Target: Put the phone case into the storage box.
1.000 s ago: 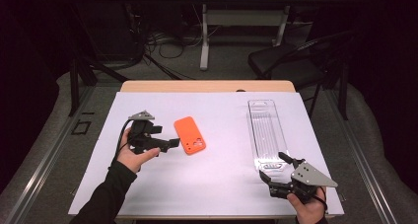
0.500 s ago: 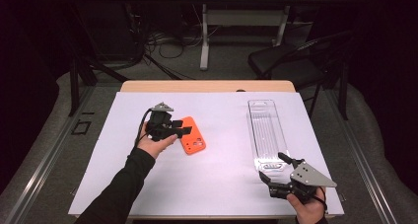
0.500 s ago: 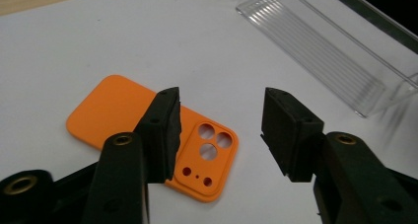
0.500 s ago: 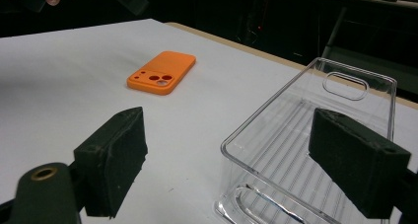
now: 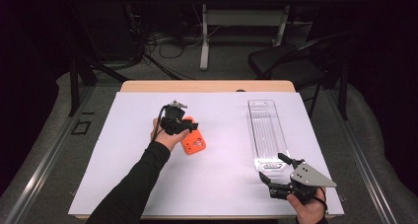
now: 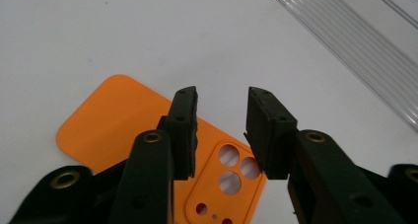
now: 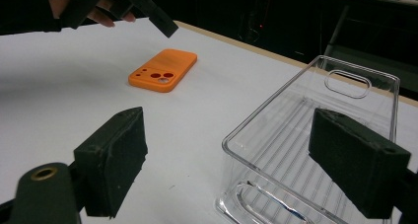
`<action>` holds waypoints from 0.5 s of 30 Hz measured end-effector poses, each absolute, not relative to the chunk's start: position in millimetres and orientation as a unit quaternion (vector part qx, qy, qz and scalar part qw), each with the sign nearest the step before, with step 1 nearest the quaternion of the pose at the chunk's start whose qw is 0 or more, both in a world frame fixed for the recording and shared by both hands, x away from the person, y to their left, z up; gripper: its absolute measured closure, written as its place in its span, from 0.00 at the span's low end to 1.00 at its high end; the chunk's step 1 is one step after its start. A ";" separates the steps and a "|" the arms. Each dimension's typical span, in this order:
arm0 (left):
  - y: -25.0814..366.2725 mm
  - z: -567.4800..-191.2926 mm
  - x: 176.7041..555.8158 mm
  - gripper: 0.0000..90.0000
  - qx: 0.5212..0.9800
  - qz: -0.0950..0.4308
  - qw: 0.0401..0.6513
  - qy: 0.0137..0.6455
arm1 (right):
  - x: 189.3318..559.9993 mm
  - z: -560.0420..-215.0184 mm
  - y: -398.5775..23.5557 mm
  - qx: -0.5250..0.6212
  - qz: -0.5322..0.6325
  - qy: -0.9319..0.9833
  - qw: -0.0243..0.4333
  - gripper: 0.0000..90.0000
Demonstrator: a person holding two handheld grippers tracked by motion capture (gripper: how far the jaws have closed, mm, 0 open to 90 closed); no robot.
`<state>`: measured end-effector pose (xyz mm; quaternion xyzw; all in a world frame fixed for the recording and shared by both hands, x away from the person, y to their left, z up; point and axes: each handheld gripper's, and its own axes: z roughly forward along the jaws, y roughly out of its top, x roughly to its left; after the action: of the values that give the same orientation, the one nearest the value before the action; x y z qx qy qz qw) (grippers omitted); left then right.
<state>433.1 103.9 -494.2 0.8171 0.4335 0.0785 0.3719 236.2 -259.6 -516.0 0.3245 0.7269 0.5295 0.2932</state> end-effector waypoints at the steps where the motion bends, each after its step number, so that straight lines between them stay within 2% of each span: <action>1: 101.9 -497.0 435.1 0.78 0.820 0.077 0.365 0.433 | 236.5 -516.3 -259.7 0.324 0.529 0.727 0.294 0.16; 9: 84.7 -514.1 445.1 0.99 0.825 0.068 0.353 0.437 | 237.1 -517.5 -259.8 0.323 0.529 0.729 0.290 0.16; 15: 74.4 -525.6 449.2 1.00 0.826 0.066 0.341 0.444 | 237.0 -517.8 -260.6 0.322 0.529 0.731 0.287 0.16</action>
<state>449.2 74.4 -525.6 0.8264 0.4436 0.0655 0.3406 237.0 -260.6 -517.8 0.3220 0.7310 0.5288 0.2870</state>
